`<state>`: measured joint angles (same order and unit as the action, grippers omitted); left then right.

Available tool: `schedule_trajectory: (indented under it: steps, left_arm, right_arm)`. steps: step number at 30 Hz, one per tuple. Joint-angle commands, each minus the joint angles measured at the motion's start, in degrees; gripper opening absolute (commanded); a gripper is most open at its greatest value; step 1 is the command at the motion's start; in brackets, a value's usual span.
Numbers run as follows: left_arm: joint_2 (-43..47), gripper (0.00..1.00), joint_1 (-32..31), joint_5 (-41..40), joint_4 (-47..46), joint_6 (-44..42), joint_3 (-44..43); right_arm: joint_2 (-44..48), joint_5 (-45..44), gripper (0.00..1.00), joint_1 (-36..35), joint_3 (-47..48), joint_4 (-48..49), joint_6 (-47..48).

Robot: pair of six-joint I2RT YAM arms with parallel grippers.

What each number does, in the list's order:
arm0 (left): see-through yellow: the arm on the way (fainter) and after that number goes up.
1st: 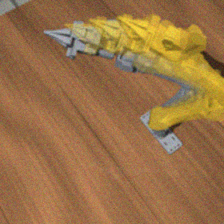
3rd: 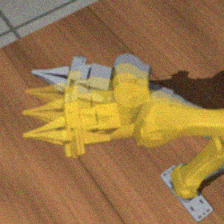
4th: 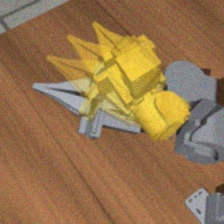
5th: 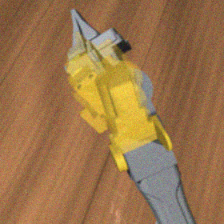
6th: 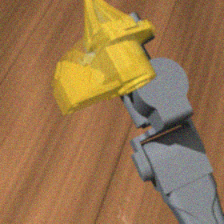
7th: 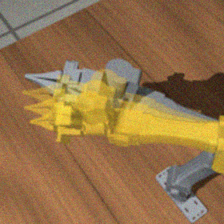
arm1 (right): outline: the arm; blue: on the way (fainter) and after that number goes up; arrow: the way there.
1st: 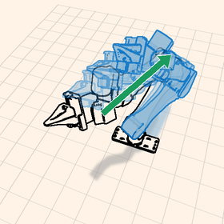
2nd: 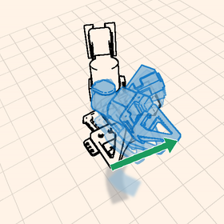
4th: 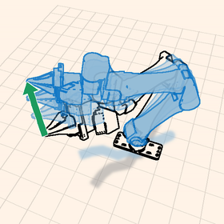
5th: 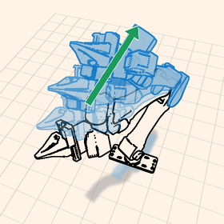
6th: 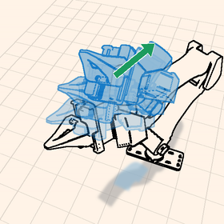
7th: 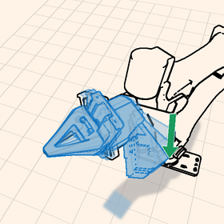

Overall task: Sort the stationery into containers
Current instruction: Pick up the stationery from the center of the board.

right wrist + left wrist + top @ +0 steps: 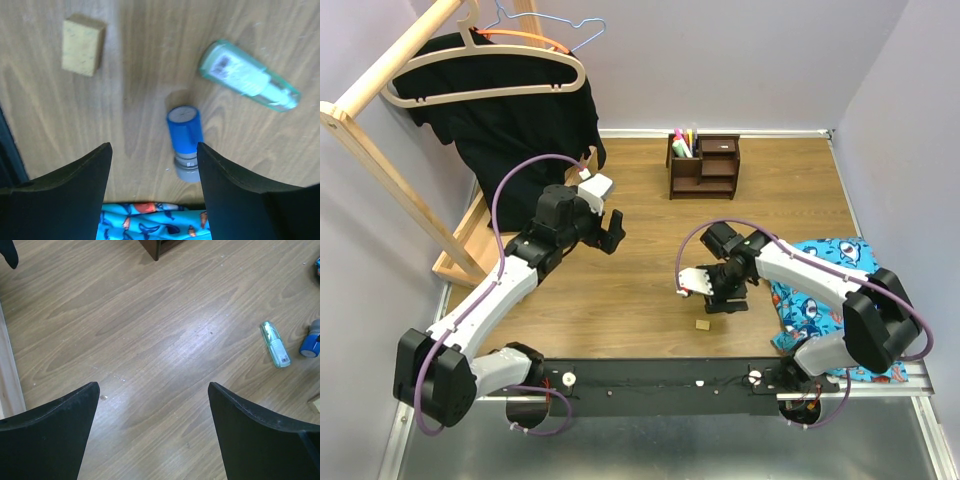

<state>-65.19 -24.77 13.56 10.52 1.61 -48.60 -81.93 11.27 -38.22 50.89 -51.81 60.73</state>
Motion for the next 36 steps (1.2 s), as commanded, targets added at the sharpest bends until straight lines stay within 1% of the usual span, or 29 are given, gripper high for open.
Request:
schedule_trajectory:
  steps: [1, 5, 6, 7, 15, 26, 34, 35, 36]
  left_arm:
    - [-0.9, 0.99, 0.1, 1.7, 0.0, -0.1, -0.4]
    - [-1.1, 0.99, 0.2, 1.6, -0.1, -0.1, -0.7]
    - [-1.1, 0.99, 0.2, 1.3, -0.1, -0.2, -0.7]
    - [-1.1, 0.99, 0.2, 1.3, 0.0, -0.2, -0.7]
    - [-0.6, 0.99, 0.3, 0.4, 0.3, -0.9, -0.5]
    - [-0.8, 0.99, 0.6, 0.3, -0.5, -0.6, -0.2]
    - [-0.8, 0.99, 0.7, 0.1, -0.6, -0.6, 0.0]
    - [-0.8, 0.99, 0.7, 0.1, -0.5, -0.6, 0.0]
    - [-0.8, 0.99, 0.7, 0.0, -0.6, -0.6, 0.0]
  right_arm:
    - [0.7, 0.1, 0.76, 0.3, 0.3, 6.6, 0.2]
    - [-3.3, 0.6, 0.70, 0.3, 2.5, 7.1, 0.0]
    - [-4.1, 0.7, 0.65, 0.3, 3.1, 6.8, 0.2]
    - [-5.7, 0.8, 0.64, 0.3, 3.6, 6.4, 0.2]
    - [-9.0, 0.4, 0.59, 0.3, 5.6, 5.5, 1.9]
    - [-10.7, -1.2, 0.60, 0.3, 4.3, 5.4, 2.5]
    - [-11.9, -2.6, 0.60, 0.3, 3.3, 7.5, 2.2]
    - [-12.0, -2.6, 0.59, 0.3, 3.2, 7.7, 2.1]
    - [-12.1, -2.5, 0.56, 0.4, 3.1, 8.0, 2.0]
